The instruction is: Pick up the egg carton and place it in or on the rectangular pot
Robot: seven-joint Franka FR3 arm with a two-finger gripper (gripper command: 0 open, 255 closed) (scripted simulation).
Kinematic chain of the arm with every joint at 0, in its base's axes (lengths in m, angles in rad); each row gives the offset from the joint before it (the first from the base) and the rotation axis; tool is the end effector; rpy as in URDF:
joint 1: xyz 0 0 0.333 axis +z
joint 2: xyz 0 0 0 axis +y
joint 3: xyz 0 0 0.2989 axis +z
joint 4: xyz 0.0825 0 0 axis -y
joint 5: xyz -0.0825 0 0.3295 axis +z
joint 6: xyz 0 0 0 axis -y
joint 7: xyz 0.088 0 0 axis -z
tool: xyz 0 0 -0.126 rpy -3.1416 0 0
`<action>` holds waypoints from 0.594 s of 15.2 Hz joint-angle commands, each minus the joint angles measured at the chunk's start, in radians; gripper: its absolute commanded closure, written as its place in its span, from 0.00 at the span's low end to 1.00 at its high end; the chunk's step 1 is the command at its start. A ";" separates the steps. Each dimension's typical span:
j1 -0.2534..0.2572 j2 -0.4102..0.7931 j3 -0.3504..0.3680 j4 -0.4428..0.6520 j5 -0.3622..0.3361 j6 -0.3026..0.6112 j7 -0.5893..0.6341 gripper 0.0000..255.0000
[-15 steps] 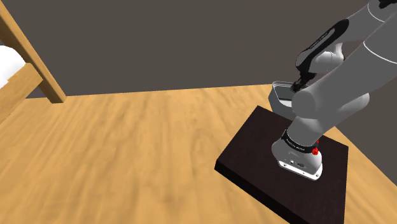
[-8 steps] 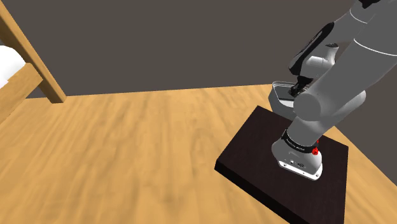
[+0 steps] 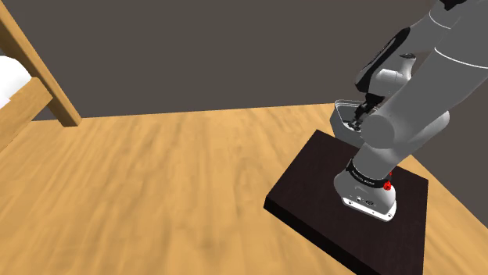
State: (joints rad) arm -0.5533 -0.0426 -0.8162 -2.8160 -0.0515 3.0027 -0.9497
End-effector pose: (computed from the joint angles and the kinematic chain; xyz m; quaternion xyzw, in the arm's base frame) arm 0.0819 -0.3695 0.2498 0.9769 -0.1841 0.0516 0.0954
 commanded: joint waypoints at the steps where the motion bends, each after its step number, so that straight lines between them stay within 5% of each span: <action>1: 0.000 0.000 0.000 0.000 0.000 0.000 0.000 0.00; 4: 0.000 0.000 0.000 0.000 0.000 0.000 0.000 0.00; 5: -0.059 -0.070 0.014 -0.004 -0.197 -0.051 0.141 0.00; 6: -0.127 -0.131 0.061 -0.008 -0.288 -0.105 0.204 0.00; 9: -0.211 -0.233 0.134 -0.013 -0.358 -0.200 0.251 0.00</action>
State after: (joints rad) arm -0.7436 -0.2508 -0.6990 -2.8302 -0.3850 2.8297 -0.7145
